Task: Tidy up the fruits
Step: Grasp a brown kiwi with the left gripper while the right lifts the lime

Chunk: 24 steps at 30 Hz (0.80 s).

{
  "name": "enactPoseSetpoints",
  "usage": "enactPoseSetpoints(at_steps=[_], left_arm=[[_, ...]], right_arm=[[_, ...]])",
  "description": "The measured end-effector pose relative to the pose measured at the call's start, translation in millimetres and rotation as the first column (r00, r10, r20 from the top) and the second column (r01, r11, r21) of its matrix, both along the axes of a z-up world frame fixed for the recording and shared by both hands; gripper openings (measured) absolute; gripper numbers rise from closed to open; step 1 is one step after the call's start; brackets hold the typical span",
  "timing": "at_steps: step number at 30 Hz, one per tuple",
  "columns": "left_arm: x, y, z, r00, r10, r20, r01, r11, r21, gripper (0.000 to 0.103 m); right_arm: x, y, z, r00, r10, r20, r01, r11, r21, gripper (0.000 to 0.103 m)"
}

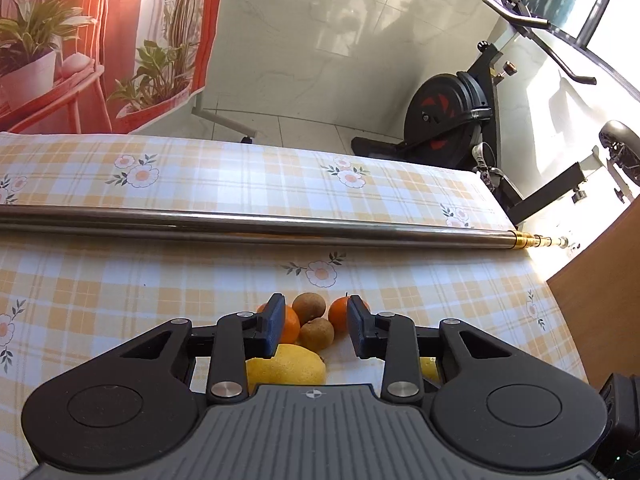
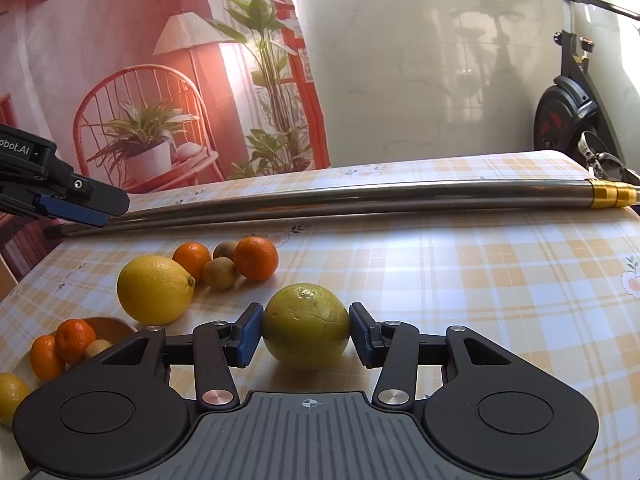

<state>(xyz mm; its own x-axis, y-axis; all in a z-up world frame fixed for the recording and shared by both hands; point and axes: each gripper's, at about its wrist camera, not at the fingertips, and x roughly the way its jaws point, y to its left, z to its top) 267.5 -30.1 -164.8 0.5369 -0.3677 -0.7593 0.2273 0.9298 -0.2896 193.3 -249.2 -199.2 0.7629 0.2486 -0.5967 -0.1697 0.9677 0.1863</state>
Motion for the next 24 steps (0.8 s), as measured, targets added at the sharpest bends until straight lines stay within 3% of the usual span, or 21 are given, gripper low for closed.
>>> enactPoseSetpoints(at_steps=[3,9,17,24], left_arm=[[24.0,-8.0,-15.4,0.997,0.011,-0.072,-0.012,1.0,-0.014,0.033],[46.8,-24.7,-42.3,0.991,0.01,-0.135,-0.001,0.998,0.067,0.033],[58.1,-31.0,-51.8,0.989,0.009,-0.147,0.01,0.992,0.128,0.032],[60.0,-33.2,-57.9,0.986,0.001,-0.17,0.016,0.995,0.098,0.032]], right_arm=[[-0.7,-3.3,-0.1,1.0,-0.005,0.003,0.005,1.0,0.016,0.043],[-2.4,-5.6,0.3,1.0,0.007,0.005,-0.007,1.0,0.028,0.043],[-5.7,-7.1,2.9,1.0,0.021,0.012,-0.021,0.999,0.035,0.043],[-4.7,-8.4,3.5,1.0,0.017,0.003,-0.017,0.999,0.045,0.043]])
